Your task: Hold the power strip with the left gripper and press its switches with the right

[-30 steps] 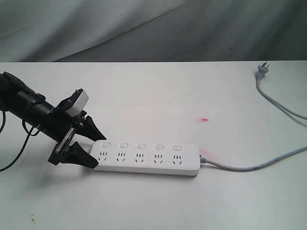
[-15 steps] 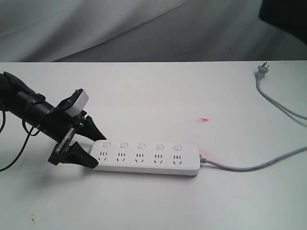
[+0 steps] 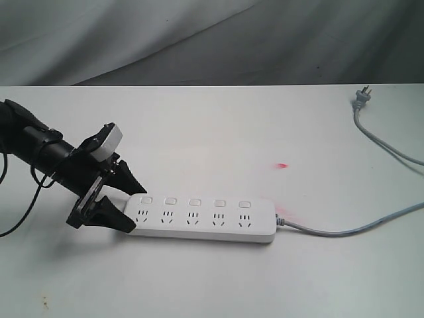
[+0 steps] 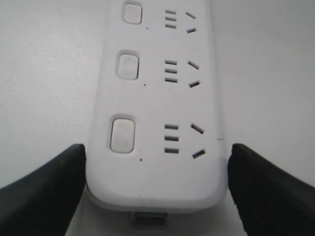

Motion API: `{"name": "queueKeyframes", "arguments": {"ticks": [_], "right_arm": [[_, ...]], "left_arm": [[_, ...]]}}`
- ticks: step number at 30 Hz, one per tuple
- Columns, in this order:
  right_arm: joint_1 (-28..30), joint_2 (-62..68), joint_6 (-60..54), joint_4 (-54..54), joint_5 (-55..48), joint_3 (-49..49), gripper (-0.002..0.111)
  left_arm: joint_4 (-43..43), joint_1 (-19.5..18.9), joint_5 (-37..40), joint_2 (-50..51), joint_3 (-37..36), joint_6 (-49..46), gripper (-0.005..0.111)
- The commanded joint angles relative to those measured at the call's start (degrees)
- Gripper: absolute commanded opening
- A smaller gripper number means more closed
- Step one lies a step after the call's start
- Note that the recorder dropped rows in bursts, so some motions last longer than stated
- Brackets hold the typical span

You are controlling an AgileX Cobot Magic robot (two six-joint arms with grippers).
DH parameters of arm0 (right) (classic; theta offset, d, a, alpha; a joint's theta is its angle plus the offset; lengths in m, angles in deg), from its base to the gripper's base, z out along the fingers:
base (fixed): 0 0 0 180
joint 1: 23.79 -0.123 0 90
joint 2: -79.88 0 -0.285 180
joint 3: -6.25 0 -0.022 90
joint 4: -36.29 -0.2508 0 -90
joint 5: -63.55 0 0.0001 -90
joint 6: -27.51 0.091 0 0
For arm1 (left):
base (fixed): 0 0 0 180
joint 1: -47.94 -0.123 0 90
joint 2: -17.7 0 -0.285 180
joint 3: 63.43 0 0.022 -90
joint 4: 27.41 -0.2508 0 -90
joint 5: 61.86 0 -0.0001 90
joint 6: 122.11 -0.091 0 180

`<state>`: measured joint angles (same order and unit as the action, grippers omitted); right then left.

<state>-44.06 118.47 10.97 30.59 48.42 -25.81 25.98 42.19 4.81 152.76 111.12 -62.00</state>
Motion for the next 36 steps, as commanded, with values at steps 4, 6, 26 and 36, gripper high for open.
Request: {"name": "queueKeyframes", "arguments": {"ticks": [4,6,26,36], "right_arm": [[0.37,-4.14,0.6,-0.67,-6.82,0.01,0.0],[0.37,-5.34,0.36,1.41,-10.53,0.01,0.0],[0.5,-9.33,11.46,3.4,-13.84,0.34,0.0],[13.89,-13.07,14.09,4.28,-15.91,-3.84,0.0]], "left_arm": [[-1.96,-0.03,-2.44,0.79,-0.13,-0.07,0.049],[-1.96,-0.03,-2.44,0.79,-0.13,-0.07,0.049],[-1.96,-0.03,-2.44,0.79,-0.13,-0.07,0.049],[-1.7,-0.03,-2.44,0.79,-0.13,-0.07,0.049]]}}
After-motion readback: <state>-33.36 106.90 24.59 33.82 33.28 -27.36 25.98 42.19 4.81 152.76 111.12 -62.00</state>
